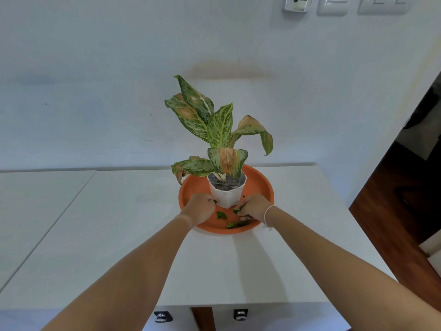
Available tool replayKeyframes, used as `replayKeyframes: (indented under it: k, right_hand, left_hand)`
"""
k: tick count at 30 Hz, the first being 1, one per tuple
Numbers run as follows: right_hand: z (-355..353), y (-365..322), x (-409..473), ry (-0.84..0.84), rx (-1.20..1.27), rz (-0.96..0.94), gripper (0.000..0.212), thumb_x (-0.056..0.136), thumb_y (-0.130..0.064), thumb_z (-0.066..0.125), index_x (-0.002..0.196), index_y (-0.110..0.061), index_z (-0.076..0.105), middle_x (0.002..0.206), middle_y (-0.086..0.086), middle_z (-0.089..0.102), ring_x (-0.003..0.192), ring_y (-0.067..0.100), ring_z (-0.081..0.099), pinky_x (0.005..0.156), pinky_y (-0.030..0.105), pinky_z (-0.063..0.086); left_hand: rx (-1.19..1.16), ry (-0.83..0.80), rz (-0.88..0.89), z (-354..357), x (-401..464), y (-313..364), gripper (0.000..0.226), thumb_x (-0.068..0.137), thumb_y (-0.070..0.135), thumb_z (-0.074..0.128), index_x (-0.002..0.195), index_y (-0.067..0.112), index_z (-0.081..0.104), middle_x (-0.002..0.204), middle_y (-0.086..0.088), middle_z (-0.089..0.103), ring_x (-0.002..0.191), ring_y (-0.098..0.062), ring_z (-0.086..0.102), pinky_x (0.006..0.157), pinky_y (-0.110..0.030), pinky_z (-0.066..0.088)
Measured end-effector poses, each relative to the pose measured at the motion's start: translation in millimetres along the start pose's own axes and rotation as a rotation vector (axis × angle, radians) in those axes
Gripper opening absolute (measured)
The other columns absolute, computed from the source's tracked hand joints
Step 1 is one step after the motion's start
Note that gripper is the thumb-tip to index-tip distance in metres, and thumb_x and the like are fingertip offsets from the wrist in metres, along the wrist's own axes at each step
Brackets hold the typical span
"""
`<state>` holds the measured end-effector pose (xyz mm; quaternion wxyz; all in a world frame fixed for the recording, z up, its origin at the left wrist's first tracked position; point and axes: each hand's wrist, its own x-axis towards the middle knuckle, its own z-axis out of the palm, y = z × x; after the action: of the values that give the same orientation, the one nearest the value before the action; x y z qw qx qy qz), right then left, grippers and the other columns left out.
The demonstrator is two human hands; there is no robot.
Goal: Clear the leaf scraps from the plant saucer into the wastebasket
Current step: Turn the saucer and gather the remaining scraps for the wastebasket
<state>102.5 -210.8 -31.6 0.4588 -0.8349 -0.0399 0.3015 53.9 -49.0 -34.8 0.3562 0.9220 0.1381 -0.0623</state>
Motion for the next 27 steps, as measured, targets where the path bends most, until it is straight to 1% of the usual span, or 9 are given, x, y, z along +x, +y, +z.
replayKeyframes:
  k: [3,6,11,14,17,19,20,22,27]
  right_hand:
    - [-11.3,-0.8,-6.3,-0.110,0.431,0.076,0.019,0.086,0.014,0.052,0.097,0.000,0.060,0.082,0.004,0.053,0.068,0.013,0.053,0.059,0.018,0.056]
    - [-20.1,1.8,-7.8,-0.145,0.654,0.126,0.015,0.089,0.011,0.049,0.093,-0.002,0.055,0.083,0.009,0.050,0.069,0.016,0.051,0.047,0.016,0.054]
    - [-26.0,6.7,-9.6,-0.198,0.812,0.159,0.019,0.093,0.008,0.039,0.086,-0.003,0.053,0.083,0.011,0.049,0.069,0.019,0.051,0.045,0.016,0.052]
    - [-26.7,10.0,-8.3,-0.205,0.889,0.171,0.026,0.093,0.006,0.033,0.090,-0.003,0.058,0.082,0.011,0.049,0.066,0.019,0.050,0.045,0.018,0.052]
    - [-26.2,12.9,-6.9,-0.151,0.911,0.218,0.028,0.087,0.004,0.030,0.083,-0.002,0.057,0.074,0.009,0.046,0.060,0.020,0.046,0.044,0.020,0.049]
    - [-24.7,12.9,-6.5,-0.108,0.913,0.251,0.025,0.082,0.002,0.028,0.071,-0.004,0.050,0.066,0.007,0.043,0.056,0.021,0.042,0.043,0.021,0.047]
    - [-23.9,12.3,-6.4,-0.094,0.929,0.258,0.023,0.079,0.000,0.027,0.066,-0.006,0.046,0.063,0.006,0.042,0.055,0.021,0.040,0.042,0.022,0.046]
    - [-22.7,10.2,-7.3,-0.080,0.964,0.264,0.018,0.077,-0.004,0.029,0.063,-0.009,0.039,0.058,0.006,0.040,0.053,0.020,0.037,0.040,0.023,0.043]
    - [-21.2,9.9,-5.9,-0.017,0.783,0.257,0.044,0.088,-0.037,0.051,0.052,-0.015,0.035,0.040,-0.001,0.034,0.031,0.012,0.030,0.032,0.012,0.027]
  left_hand:
    - [-0.045,-0.008,-0.061,-2.3,-3.5,4.3,0.035,0.085,-0.001,0.039,0.055,0.015,0.047,0.061,-0.001,0.045,0.055,-0.012,0.040,0.050,-0.020,0.031]
    - [-0.110,0.019,-0.110,-1.0,-3.7,5.3,0.029,0.085,-0.002,0.041,0.066,0.006,0.062,0.068,-0.007,0.054,0.065,-0.019,0.050,0.055,-0.022,0.033]
    - [-0.181,0.027,-0.100,0.5,4.8,-3.8,0.038,0.087,0.023,0.036,0.049,0.019,0.031,0.050,0.002,0.033,0.048,-0.014,0.028,0.053,-0.028,0.024]
    - [-0.120,0.017,-0.056,-0.8,3.5,-2.1,0.042,0.088,0.038,0.038,0.051,0.018,0.033,0.052,0.001,0.035,0.050,-0.015,0.032,0.054,-0.029,0.026]
    - [0.062,0.016,0.019,0.0,4.3,-5.9,0.046,0.093,0.032,0.041,0.051,0.015,0.040,0.053,-0.001,0.042,0.049,-0.013,0.037,0.050,-0.025,0.030]
    - [0.162,-0.003,0.080,1.0,0.9,-5.3,0.041,0.096,0.029,0.041,0.064,0.010,0.059,0.067,-0.005,0.059,0.060,-0.016,0.051,0.057,-0.028,0.042]
    - [0.216,-0.026,0.109,2.5,0.3,-4.7,0.036,0.096,0.028,0.041,0.081,0.008,0.067,0.081,-0.008,0.067,0.073,-0.019,0.059,0.067,-0.032,0.048]
    - [0.328,-0.063,0.144,5.4,-2.4,-1.5,0.032,0.094,0.031,0.045,0.106,0.012,0.067,0.104,-0.008,0.069,0.095,-0.023,0.063,0.082,-0.036,0.052]
    - [0.500,-0.073,0.178,15.0,-4.4,0.3,0.040,0.083,0.044,0.060,0.111,0.015,0.063,0.110,-0.003,0.067,0.101,-0.022,0.063,0.080,-0.034,0.053]
